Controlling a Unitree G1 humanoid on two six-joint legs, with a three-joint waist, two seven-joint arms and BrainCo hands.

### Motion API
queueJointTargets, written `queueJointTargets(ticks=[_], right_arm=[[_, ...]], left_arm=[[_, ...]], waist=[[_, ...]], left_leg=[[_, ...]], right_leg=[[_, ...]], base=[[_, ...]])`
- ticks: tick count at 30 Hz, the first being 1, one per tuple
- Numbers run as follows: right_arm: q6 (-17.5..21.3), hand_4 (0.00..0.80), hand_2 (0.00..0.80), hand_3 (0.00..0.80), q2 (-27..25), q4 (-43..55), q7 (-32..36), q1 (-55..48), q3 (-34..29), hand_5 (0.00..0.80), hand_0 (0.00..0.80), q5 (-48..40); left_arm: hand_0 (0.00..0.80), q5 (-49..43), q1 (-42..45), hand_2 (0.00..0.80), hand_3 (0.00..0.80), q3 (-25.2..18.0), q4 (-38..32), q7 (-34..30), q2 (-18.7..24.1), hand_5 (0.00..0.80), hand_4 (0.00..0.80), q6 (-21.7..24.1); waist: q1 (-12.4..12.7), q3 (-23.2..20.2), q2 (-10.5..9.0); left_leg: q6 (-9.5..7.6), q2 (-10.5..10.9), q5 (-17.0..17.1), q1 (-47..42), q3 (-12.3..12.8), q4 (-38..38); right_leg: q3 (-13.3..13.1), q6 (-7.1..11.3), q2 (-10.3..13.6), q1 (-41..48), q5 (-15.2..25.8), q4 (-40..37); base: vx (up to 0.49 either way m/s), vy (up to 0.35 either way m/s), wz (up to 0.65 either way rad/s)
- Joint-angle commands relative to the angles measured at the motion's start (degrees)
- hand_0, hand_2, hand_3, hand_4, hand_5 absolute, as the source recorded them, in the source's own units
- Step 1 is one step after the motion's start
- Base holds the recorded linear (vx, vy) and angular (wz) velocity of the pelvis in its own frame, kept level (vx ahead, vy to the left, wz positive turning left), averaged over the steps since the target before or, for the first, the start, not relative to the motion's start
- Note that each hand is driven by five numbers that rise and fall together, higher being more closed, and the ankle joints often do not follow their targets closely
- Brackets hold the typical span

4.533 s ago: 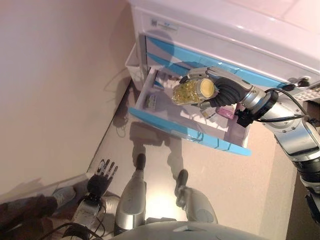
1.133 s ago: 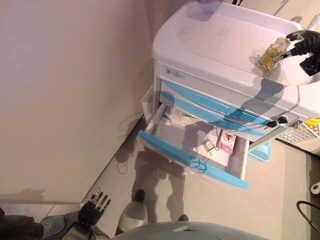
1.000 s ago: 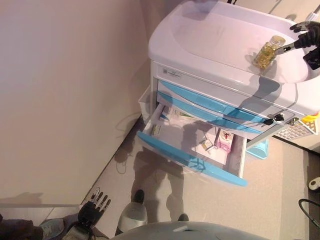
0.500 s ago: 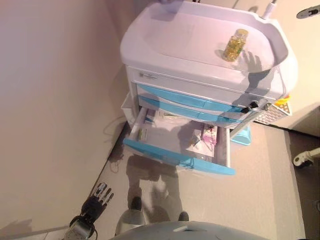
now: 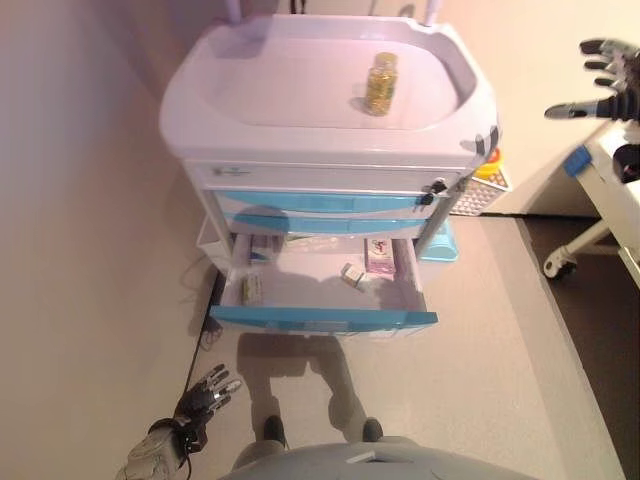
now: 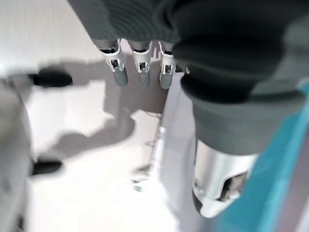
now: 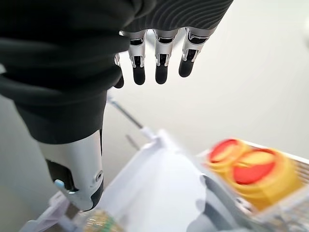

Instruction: Open the drawer and pick up the medicine

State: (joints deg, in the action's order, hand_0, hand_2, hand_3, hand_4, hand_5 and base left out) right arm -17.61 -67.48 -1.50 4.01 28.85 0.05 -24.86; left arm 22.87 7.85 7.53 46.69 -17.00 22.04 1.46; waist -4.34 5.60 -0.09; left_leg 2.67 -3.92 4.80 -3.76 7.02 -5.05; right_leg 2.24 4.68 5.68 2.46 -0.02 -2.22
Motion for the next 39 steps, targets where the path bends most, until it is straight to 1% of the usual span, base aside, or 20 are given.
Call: queueJointTargets(ticks=[1,4,7,10,14,18,19,21,23,24,25,26,29,30,32,33,34,36,37,39], right_arm=[[5.11,0.000,0.000,0.000,1.62,4.66,1.55,-2.29,-3.66,0.000,0.000,-2.46],[5.93,0.000,0.000,0.000,5.96,7.28,2.80,-8.84,-5.76,0.000,0.000,-2.72],[5.69,0.000,0.000,0.000,9.92,8.93,3.40,-13.25,-6.18,0.000,0.000,-3.31],[6.36,0.000,0.000,0.000,13.55,9.11,5.79,-17.34,-5.87,0.000,0.000,-3.38],[7.10,0.000,0.000,0.000,15.99,9.14,8.62,-21.22,-5.67,0.000,0.000,-5.02],[7.77,0.000,0.000,0.000,18.05,8.87,13.87,-26.59,-5.54,0.000,0.000,-5.43],[7.31,0.000,0.000,0.000,18.36,8.63,15.53,-27.56,-5.32,0.000,0.000,-6.79],[7.40,0.000,0.000,0.000,19.03,7.36,19.97,-29.02,-4.43,0.000,0.000,-9.13],[8.85,0.000,0.000,0.000,19.03,6.38,26.18,-29.61,-3.37,0.000,0.000,-9.75],[9.45,0.000,0.000,0.000,17.94,6.46,32.24,-30.65,-2.59,0.000,0.000,-11.18],[10.39,0.000,0.000,0.000,17.09,6.17,36.42,-31.08,-1.99,0.000,0.000,-11.71],[12.16,0.000,0.000,0.000,15.58,5.57,41.78,-31.62,-1.03,0.000,0.000,-12.93],[10.67,0.000,0.000,0.000,13.57,2.54,54.30,-32.27,1.01,0.000,0.000,-17.83],[10.97,0.000,0.000,0.000,13.21,0.85,57.91,-32.25,1.73,0.000,0.000,-18.13],[9.78,0.000,0.000,0.000,13.40,-2.36,63.53,-32.24,3.32,0.000,0.000,-20.07],[9.99,0.000,0.000,0.000,13.93,-4.22,65.93,-32.63,4.14,0.000,0.000,-20.21],[9.94,0.000,0.000,0.000,14.00,-4.69,66.29,-32.72,4.31,0.000,0.000,-20.25],[11.92,0.000,0.000,0.000,14.78,-9.15,68.32,-33.28,6.36,0.000,0.000,-20.04],[12.63,0.000,0.000,0.000,14.94,-11.23,68.90,-33.61,7.62,0.000,0.000,-21.73],[14.62,0.000,0.000,0.000,15.10,-14.53,68.69,-34.23,9.15,0.000,0.000,-21.66]], left_arm=[[0.000,-10.84,-4.13,0.000,0.000,4.79,2.04,2.54,4.31,0.000,0.000,3.07],[0.000,-15.79,-6.25,0.000,0.000,7.50,1.21,2.65,5.11,0.000,0.000,2.14],[0.000,-18.48,-8.33,0.000,0.000,10.12,0.73,3.30,5.68,0.000,0.000,1.94],[0.000,-20.23,-10.65,0.000,0.000,12.00,0.39,3.76,6.04,0.000,0.000,1.65],[0.000,-21.93,-13.11,0.000,0.000,13.35,-0.02,4.86,6.43,0.000,0.000,1.79],[0.000,-23.39,-15.76,0.000,0.000,12.72,-0.85,4.84,8.00,0.000,0.000,2.38],[0.000,-23.34,-16.34,0.000,0.000,12.40,-1.07,4.81,8.44,0.000,0.000,2.33],[0.000,-22.81,-17.42,0.000,0.000,11.82,-1.05,4.94,9.44,0.000,0.000,2.28],[0.000,-22.54,-18.60,0.000,0.000,11.58,-0.19,6.01,10.38,0.000,0.000,2.84],[0.000,-21.40,-19.52,0.000,0.000,10.88,0.50,6.06,11.74,0.000,0.000,3.70],[0.000,-20.32,-19.98,0.000,0.000,10.55,1.02,6.15,12.41,0.000,0.000,4.10],[0.000,-18.98,-20.61,0.000,0.000,10.36,1.93,6.15,13.29,0.000,0.000,4.80],[0.000,-14.54,-21.85,0.000,0.000,10.71,5.20,5.55,15.45,0.000,0.000,7.74],[0.000,-12.76,-22.22,0.000,0.000,10.81,6.62,5.01,15.99,0.000,0.000,9.15],[0.000,-9.19,-23.16,0.000,0.000,11.04,8.87,3.73,16.39,0.000,0.000,11.27],[0.000,-7.48,-23.69,0.000,0.000,11.14,9.48,2.88,16.74,0.000,0.000,11.72],[0.000,-7.03,-23.85,0.000,0.000,11.17,9.64,2.66,16.85,0.000,0.000,11.77],[0.000,-4.50,-25.30,0.000,0.000,11.52,11.30,2.01,17.68,0.000,0.000,12.31],[0.000,-2.81,-26.77,0.000,0.000,11.86,11.97,1.90,18.75,0.000,0.000,12.31],[0.000,-0.05,-28.89,0.000,0.000,11.96,13.17,0.68,20.24,0.000,0.000,11.99]], waist=[[-0.15,-0.79,-0.61],[-1.68,-0.45,0.00],[-3.21,-0.04,0.52],[-4.55,0.51,0.93],[-6.10,1.23,1.30],[-7.96,2.28,1.79],[-8.33,2.56,1.91],[-9.10,3.07,2.31],[-9.76,3.64,2.63],[-10.29,4.37,2.89],[-10.53,4.81,3.03],[-10.85,5.42,3.19],[-11.46,6.90,3.45],[-11.63,7.33,3.57],[-11.95,8.22,3.66],[-12.13,8.62,3.63],[-12.16,8.71,3.62],[-12.50,9.75,3.40],[-12.90,10.93,3.17],[-13.30,12.23,2.91]], left_leg=[[2.48,-1.59,-6.84,0.74,-0.48,4.58],[2.41,-1.70,-7.26,0.26,1.04,4.95],[2.21,-1.75,-7.76,-0.14,2.30,5.50],[2.02,-1.64,-8.16,-0.47,3.18,5.99],[1.83,-1.52,-8.70,-0.84,4.53,6.69],[1.58,-1.14,-9.42,-0.83,5.98,8.08],[1.50,-1.02,-9.59,-0.84,6.29,8.38],[1.36,-0.77,-9.90,-0.82,6.88,8.95],[1.29,-0.55,-10.19,-0.65,7.28,9.57],[1.24,-0.38,-10.49,-0.36,7.67,10.34],[1.28,-0.32,-10.63,-0.10,7.86,10.75],[1.30,-0.25,-10.77,0.19,8.16,11.21],[1.38,0.25,-11.24,0.82,8.53,12.60],[1.40,0.47,-11.36,1.04,8.58,12.99],[1.41,0.79,-11.58,1.35,8.70,13.73],[1.37,0.93,-11.82,1.54,8.77,14.13],[1.35,0.94,-11.89,1.61,8.80,14.24],[1.29,1.17,-12.26,2.34,8.93,15.31],[1.20,1.29,-12.65,2.86,8.84,16.20],[1.11,1.29,-12.81,3.89,9.06,17.43]], right_leg=[[1.28,4.05,2.53,-3.26,0.24,3.39],[0.20,4.29,2.47,-3.58,0.27,3.54],[-0.71,4.42,2.37,-3.90,0.25,3.90],[-1.46,4.59,2.33,-4.16,0.31,4.23],[-2.45,4.80,2.36,-4.57,0.34,4.72],[-3.77,4.91,2.35,-5.59,0.48,5.59],[-4.11,4.95,2.37,-5.83,0.53,5.74],[-4.75,4.99,2.40,-6.27,0.55,6.01],[-5.30,5.00,2.48,-6.74,0.57,6.24],[-5.74,4.99,2.69,-7.29,0.56,6.65],[-6.03,4.98,2.77,-7.68,0.55,6.89],[-6.34,4.96,2.91,-8.14,0.54,7.16],[-7.18,4.99,3.26,-8.89,0.58,7.79],[-7.45,5.00,3.39,-9.16,0.58,7.96],[-8.03,5.04,3.61,-9.63,0.66,8.30],[-8.33,5.15,3.72,-9.91,0.59,8.48],[-8.41,5.18,3.73,-10.00,0.56,8.54],[-9.04,5.36,3.97,-10.77,0.81,8.65],[-9.38,5.50,4.05,-11.25,0.72,8.97],[-9.84,5.53,4.06,-12.05,0.80,9.33]], base=[[-0.010,0.026,-0.32],[-0.007,0.013,-0.20],[0.002,0.001,-0.24],[0.011,-0.008,-0.24],[0.018,-0.001,-0.09],[0.023,0.026,-0.17],[0.026,0.052,-0.12],[0.027,0.077,-0.21],[0.005,0.099,-0.22],[-0.026,0.115,-0.17],[-0.046,0.143,-0.22],[-0.039,0.125,-0.27],[-0.014,0.130,-0.23],[0.000,0.143,-0.08],[0.007,0.127,-0.14],[0.008,0.088,-0.19],[0.001,0.087,-0.16],[-0.042,0.092,-0.09],[-0.085,0.094,-0.12],[-0.062,0.078,-0.19]])
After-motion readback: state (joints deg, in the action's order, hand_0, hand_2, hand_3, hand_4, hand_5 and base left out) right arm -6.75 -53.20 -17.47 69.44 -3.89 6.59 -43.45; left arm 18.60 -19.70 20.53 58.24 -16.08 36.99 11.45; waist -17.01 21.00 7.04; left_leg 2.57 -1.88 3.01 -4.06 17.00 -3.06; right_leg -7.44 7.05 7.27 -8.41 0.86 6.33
